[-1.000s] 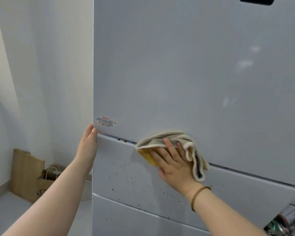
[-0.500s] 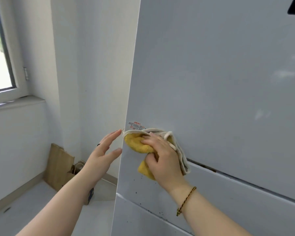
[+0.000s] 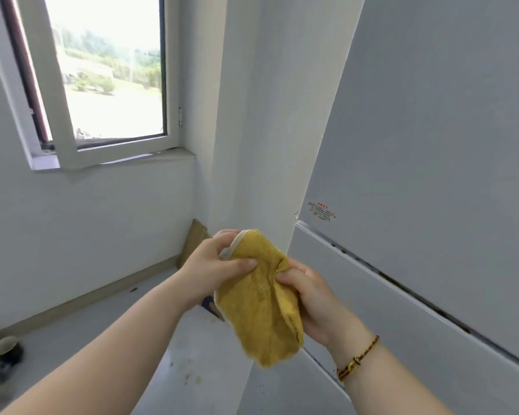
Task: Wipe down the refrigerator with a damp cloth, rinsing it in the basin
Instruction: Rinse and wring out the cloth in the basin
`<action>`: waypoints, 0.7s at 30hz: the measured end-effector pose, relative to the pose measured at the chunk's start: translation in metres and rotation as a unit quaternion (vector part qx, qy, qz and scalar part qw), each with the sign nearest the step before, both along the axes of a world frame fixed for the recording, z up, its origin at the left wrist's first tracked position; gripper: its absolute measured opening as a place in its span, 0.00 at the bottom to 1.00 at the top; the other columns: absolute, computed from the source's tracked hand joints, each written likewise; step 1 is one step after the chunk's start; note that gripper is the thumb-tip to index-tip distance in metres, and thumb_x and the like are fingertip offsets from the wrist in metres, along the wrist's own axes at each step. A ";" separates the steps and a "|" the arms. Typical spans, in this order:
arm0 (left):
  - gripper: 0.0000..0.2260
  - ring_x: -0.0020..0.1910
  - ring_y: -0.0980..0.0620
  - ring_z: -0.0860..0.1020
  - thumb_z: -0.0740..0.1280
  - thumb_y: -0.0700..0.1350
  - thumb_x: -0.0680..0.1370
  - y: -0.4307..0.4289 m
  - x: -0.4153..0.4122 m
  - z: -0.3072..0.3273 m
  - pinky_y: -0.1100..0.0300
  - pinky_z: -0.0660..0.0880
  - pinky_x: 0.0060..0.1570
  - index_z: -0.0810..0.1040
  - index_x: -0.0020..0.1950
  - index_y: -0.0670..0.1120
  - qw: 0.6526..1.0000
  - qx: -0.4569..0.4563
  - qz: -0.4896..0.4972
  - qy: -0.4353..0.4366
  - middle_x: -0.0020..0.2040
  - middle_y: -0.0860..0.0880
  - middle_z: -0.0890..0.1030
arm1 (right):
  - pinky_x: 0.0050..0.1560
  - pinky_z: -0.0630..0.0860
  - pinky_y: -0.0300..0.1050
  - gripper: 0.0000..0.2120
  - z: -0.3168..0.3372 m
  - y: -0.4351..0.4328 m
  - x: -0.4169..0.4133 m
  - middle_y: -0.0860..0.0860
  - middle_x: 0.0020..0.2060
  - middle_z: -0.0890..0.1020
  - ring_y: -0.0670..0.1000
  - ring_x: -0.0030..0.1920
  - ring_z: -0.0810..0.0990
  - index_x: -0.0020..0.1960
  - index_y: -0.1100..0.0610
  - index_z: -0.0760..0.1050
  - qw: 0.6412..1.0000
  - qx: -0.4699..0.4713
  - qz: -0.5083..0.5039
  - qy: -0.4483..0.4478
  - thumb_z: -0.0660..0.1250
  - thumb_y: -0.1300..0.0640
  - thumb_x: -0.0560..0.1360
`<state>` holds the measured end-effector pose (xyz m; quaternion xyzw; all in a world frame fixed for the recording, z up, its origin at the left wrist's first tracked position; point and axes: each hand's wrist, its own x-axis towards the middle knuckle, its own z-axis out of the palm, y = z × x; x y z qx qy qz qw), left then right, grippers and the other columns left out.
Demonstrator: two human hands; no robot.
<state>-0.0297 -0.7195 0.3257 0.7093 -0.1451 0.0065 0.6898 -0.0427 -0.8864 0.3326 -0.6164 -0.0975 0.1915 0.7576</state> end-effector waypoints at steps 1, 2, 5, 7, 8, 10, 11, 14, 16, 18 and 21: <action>0.23 0.51 0.51 0.78 0.73 0.54 0.56 0.003 -0.005 -0.002 0.59 0.76 0.46 0.78 0.49 0.50 1.000 -0.013 0.007 0.006 0.52 0.48 0.78 | 0.46 0.80 0.46 0.11 -0.005 0.004 0.003 0.58 0.43 0.82 0.55 0.44 0.81 0.51 0.61 0.77 1.000 0.024 0.015 0.008 0.60 0.64 0.71; 0.21 0.46 0.54 0.79 0.74 0.51 0.58 0.010 -0.012 -0.004 0.60 0.77 0.42 0.77 0.50 0.48 0.999 -0.026 0.029 0.008 0.49 0.47 0.79 | 0.47 0.80 0.47 0.15 -0.011 0.012 0.006 0.60 0.46 0.81 0.56 0.46 0.81 0.53 0.62 0.76 0.998 0.049 0.036 0.022 0.60 0.61 0.68; 0.13 0.37 0.59 0.79 0.69 0.48 0.64 0.029 -0.023 -0.006 0.64 0.77 0.38 0.74 0.47 0.47 0.990 -0.055 0.129 0.011 0.41 0.50 0.78 | 0.47 0.78 0.47 0.20 -0.027 0.034 0.016 0.58 0.50 0.81 0.55 0.50 0.81 0.55 0.59 0.77 0.992 0.090 0.071 0.053 0.62 0.49 0.68; 0.10 0.39 0.57 0.78 0.70 0.47 0.69 0.052 -0.026 -0.008 0.64 0.76 0.38 0.72 0.46 0.49 0.974 -0.076 0.212 0.020 0.41 0.51 0.77 | 0.52 0.76 0.50 0.29 -0.038 0.054 0.022 0.53 0.55 0.81 0.53 0.56 0.79 0.58 0.55 0.76 0.991 0.064 0.104 0.056 0.58 0.37 0.67; 0.08 0.40 0.55 0.77 0.69 0.45 0.73 0.062 -0.027 -0.009 0.62 0.75 0.39 0.71 0.46 0.50 0.965 -0.085 0.246 0.028 0.42 0.51 0.77 | 0.53 0.75 0.52 0.33 -0.043 0.062 0.024 0.51 0.57 0.80 0.53 0.58 0.78 0.60 0.52 0.75 0.989 0.054 0.122 0.056 0.56 0.31 0.65; 0.04 0.43 0.52 0.77 0.65 0.44 0.75 0.090 -0.031 -0.016 0.60 0.74 0.41 0.71 0.46 0.51 0.947 -0.099 0.302 0.048 0.44 0.50 0.77 | 0.53 0.77 0.52 0.40 -0.050 0.088 0.027 0.49 0.59 0.79 0.52 0.60 0.77 0.62 0.50 0.72 0.985 0.044 0.158 0.056 0.60 0.25 0.60; 0.03 0.44 0.52 0.77 0.64 0.45 0.76 0.104 -0.034 -0.020 0.59 0.75 0.42 0.71 0.46 0.51 0.939 -0.106 0.322 0.057 0.45 0.50 0.77 | 0.52 0.78 0.50 0.41 -0.052 0.102 0.028 0.49 0.60 0.79 0.51 0.60 0.77 0.63 0.51 0.72 0.983 0.036 0.173 0.047 0.64 0.26 0.59; 0.03 0.46 0.51 0.77 0.64 0.46 0.76 0.150 -0.042 -0.029 0.56 0.75 0.45 0.71 0.46 0.52 0.917 -0.114 0.372 0.085 0.46 0.50 0.78 | 0.47 0.78 0.43 0.25 -0.056 0.152 0.030 0.50 0.55 0.81 0.49 0.54 0.81 0.59 0.52 0.74 0.989 -0.031 0.145 0.002 0.68 0.42 0.66; 0.03 0.47 0.50 0.77 0.65 0.47 0.76 0.191 -0.051 -0.035 0.53 0.76 0.46 0.71 0.46 0.53 0.901 -0.115 0.408 0.094 0.47 0.49 0.78 | 0.41 0.79 0.41 0.10 -0.058 0.198 0.031 0.51 0.49 0.82 0.49 0.47 0.81 0.52 0.51 0.76 0.991 -0.070 0.111 -0.027 0.68 0.52 0.71; 0.04 0.47 0.50 0.77 0.66 0.46 0.75 0.221 -0.057 -0.040 0.55 0.75 0.43 0.71 0.45 0.53 0.889 -0.108 0.434 0.103 0.47 0.49 0.78 | 0.43 0.78 0.41 0.04 -0.059 0.234 0.031 0.50 0.44 0.82 0.50 0.46 0.80 0.46 0.51 0.76 0.993 -0.079 0.077 -0.044 0.65 0.59 0.76; 0.05 0.46 0.52 0.76 0.67 0.45 0.74 0.268 -0.064 -0.044 0.60 0.73 0.38 0.71 0.45 0.52 0.880 -0.101 0.454 0.101 0.46 0.49 0.78 | 0.45 0.76 0.42 0.07 -0.057 0.290 0.035 0.50 0.43 0.80 0.51 0.46 0.78 0.43 0.52 0.76 0.995 -0.071 0.057 -0.050 0.63 0.61 0.76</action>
